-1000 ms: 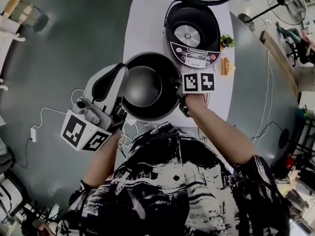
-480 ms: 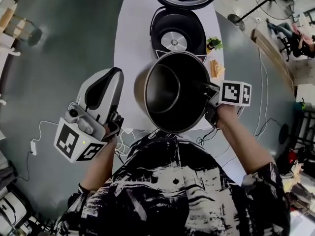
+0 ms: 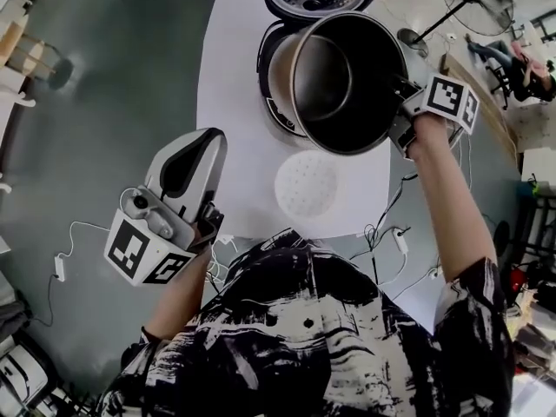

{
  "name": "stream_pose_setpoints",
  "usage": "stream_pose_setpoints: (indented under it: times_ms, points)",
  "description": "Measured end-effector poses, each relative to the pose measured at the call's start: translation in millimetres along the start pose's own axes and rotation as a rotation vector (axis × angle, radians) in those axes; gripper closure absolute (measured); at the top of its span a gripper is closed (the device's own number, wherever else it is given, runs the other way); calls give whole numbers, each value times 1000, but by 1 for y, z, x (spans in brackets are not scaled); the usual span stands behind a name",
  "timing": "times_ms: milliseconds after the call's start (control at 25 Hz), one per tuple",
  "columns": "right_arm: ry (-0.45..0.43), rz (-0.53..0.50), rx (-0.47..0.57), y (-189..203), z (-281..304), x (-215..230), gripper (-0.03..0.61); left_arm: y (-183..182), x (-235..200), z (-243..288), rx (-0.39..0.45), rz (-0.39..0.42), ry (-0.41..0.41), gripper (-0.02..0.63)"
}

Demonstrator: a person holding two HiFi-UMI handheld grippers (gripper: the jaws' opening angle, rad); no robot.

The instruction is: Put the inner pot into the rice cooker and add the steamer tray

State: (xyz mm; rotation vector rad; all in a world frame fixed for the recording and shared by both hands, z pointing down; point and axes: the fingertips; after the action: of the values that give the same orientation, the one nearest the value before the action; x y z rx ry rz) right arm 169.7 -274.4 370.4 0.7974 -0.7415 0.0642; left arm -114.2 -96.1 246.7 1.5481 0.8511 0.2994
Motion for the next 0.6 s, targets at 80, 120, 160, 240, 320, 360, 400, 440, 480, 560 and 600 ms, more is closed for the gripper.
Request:
stream_pose_setpoints:
  times_ms: [80, 120, 160, 240, 320, 360, 400, 440, 480, 560, 600]
  points:
    - [19, 9, 16, -10, 23, 14, 537, 4, -1, 0, -9, -2, -5, 609]
    - [32, 21, 15, -12, 34, 22, 538, 5, -2, 0, -14, -4, -7, 609]
    - [49, 33, 9, -12, 44, 30, 538, 6, -2, -1, -19, -6, -11, 609]
    - [88, 50, -16, -10, 61, 44, 541, 7, -2, -2, -25, -8, -17, 609]
    - [128, 55, -39, -10, 76, 56, 540, 8, -3, -3, -28, -8, -25, 609]
    - [147, 54, -48, -10, 83, 62, 538, 9, -4, -3, -29, -8, -29, 609]
    - [166, 49, -55, -11, 89, 67, 537, 11, -5, -3, -31, -8, -33, 609]
    - [185, 41, -62, -12, 94, 72, 537, 12, -7, -4, -32, -10, -37, 609]
    - [204, 34, -69, -12, 99, 77, 537, 13, -8, -4, -35, -13, -41, 609]
    - [240, 24, -84, -10, 106, 86, 537, 14, -9, -7, -39, -16, -47, 609]
    - [255, 19, -92, -9, 110, 90, 537, 14, -10, -9, -40, -16, -52, 609]
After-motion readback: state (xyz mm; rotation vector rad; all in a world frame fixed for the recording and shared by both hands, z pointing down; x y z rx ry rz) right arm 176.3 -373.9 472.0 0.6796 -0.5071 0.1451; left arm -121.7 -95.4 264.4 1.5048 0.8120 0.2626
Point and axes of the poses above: the fingertips, and each gripper's own axes: z forward along the fingers, x to its right, y out of its underside, and after that the axes turned 3 degrees about -y, right-handed
